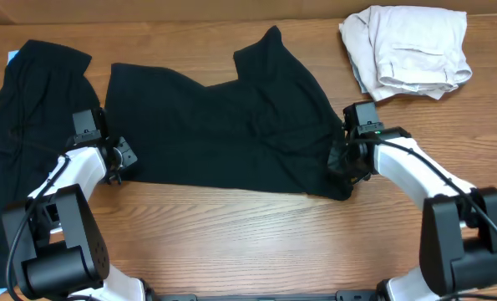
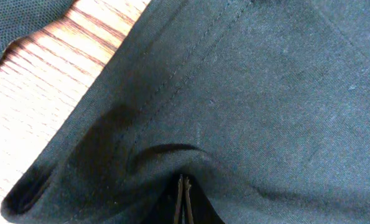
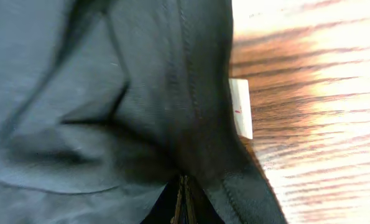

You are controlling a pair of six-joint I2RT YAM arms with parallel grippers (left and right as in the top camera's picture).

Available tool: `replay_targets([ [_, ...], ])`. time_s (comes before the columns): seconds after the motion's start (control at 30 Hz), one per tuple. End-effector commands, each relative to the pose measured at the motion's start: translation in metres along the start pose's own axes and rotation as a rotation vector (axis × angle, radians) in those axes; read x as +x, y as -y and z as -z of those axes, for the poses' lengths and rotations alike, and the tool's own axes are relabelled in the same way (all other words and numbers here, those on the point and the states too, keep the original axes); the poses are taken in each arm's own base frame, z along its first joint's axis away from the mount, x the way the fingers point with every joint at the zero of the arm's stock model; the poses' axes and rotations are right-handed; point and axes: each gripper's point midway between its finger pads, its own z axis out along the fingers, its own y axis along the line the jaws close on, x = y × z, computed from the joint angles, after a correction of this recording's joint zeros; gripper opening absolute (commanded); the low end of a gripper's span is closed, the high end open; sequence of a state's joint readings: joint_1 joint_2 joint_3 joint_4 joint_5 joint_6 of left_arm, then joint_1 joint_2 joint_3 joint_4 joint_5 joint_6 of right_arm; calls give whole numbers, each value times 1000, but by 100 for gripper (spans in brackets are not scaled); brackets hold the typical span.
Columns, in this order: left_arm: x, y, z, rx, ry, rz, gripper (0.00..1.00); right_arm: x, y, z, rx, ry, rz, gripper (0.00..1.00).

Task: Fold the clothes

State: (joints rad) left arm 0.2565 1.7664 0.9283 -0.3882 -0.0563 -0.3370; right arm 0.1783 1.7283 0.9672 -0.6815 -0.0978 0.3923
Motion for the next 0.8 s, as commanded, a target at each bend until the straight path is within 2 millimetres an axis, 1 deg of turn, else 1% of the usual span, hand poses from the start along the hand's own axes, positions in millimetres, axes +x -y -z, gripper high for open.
replay_targets([
  [0.0, 26, -8, -21, -37, -88, -5, 6, 6, 6, -14, 19, -37, -13, 4],
  [0.13, 26, -8, -21, -37, -88, -9, 9, 4, 9, -16, 20, -36, -38, 4],
  [0.2, 30, -10, -21, -41, -103, -21, 16, 5, 11, -16, 25, -46, -55, 4],
  [0.27, 37, -13, -20, -53, -133, -38, 18, 12, 17, -15, 43, -74, -81, 4],
  [0.37, 53, -24, -16, -107, -200, -44, 18, 24, 24, -13, 72, -123, -130, 4],
  [0.57, 86, -40, -5, -180, -335, -29, 15, 47, 34, -8, 128, -212, -215, 4],
  [0.67, 98, -44, 0, -198, -388, -31, 15, 61, 37, -4, 148, -270, -239, 4],
  [0.77, 106, -48, 5, -212, -427, -35, 15, 71, 40, -1, 166, -307, -259, 4],
])
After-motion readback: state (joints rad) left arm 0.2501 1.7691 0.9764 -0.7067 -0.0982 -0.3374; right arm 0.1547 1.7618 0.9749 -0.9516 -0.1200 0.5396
